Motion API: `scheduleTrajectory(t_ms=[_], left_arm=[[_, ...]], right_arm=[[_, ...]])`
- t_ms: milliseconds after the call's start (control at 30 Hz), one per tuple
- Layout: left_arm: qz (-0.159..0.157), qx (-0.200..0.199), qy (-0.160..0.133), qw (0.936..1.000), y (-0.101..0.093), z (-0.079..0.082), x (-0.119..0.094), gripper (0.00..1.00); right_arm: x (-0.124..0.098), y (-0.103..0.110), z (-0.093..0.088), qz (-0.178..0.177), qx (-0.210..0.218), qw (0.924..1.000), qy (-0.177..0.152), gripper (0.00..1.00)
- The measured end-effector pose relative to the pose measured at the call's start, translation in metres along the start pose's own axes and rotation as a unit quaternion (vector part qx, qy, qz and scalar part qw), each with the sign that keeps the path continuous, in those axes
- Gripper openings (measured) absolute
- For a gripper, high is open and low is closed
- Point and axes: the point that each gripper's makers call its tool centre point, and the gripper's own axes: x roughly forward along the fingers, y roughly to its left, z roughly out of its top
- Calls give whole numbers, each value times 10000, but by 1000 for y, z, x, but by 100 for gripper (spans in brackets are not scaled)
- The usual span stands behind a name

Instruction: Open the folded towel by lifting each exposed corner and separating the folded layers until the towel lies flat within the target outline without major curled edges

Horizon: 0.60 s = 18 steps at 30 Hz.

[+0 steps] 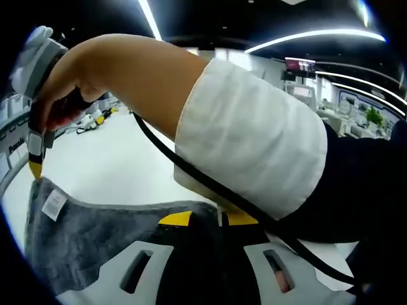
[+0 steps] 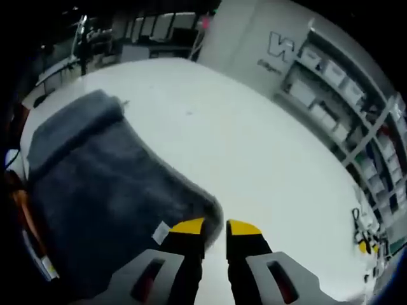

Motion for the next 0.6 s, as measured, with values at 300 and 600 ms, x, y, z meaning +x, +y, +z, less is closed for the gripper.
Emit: scheduleTrajectory(t_ms=[300,600], left_arm=[[53,-23,-18,10000,5,2,-3,17],[-98,-168,74,9998,-5,-5,4,3]], right_arm=[[8,-24,-3,-359,-76,9993,-70,0],[53,-35,-21,-444,-277,9976,462,0]])
